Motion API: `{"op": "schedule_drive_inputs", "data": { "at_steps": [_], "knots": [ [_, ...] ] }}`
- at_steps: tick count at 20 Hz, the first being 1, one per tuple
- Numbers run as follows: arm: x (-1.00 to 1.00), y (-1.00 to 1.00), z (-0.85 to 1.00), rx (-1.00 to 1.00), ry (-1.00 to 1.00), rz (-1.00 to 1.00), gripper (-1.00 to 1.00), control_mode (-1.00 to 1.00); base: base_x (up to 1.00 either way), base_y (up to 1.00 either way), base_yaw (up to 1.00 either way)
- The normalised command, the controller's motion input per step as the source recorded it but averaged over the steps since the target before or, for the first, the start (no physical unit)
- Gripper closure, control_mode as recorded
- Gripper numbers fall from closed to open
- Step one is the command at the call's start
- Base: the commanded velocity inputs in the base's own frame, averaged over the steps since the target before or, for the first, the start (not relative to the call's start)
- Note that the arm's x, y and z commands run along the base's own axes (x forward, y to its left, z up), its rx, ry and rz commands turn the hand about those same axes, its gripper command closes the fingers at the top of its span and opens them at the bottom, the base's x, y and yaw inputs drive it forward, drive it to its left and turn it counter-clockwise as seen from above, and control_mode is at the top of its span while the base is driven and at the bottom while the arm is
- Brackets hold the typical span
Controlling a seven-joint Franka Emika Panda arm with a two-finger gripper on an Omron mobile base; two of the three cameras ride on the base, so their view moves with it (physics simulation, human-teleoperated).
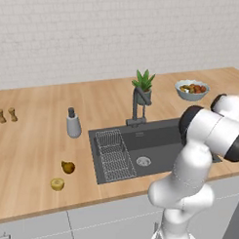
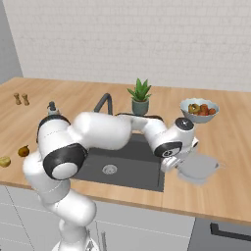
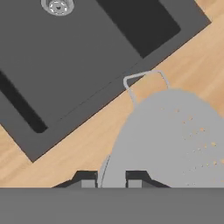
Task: Put the colander in the sink, put the pear, kiwi in the colander, and turn on the sink faucet and pour water over the colander.
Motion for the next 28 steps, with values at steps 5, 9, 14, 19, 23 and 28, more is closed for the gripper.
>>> {"op": "schedule_drive_inputs", "data": {
  "at_steps": [5, 9, 14, 19, 23, 28],
  "knots": [
    [-0.57, 0.65, 0.16, 0.00, 0.00, 0.60, 1.00, -1.00, 0.00, 0.00, 0.00],
    [-0.39, 0.62, 0.32, 0.00, 0.00, 0.68, 1.00, -1.00, 0.00, 0.00, 0.00],
    [-0.04, 0.48, 0.31, 0.05, 0.00, 0.66, 1.00, -1.00, 0.00, 0.00, 0.00],
    [0.26, 0.40, 0.08, 0.21, 0.00, 0.61, 1.00, -1.00, 0.00, 0.00, 0.00],
    [0.40, 0.27, -0.08, 0.28, 0.00, 0.46, 1.00, -1.00, 0.00, 0.00, 0.00],
    [0.37, 0.35, -0.40, 0.20, 0.00, 0.37, 1.00, -1.00, 0.00, 0.00, 0.00]
  ]
}}
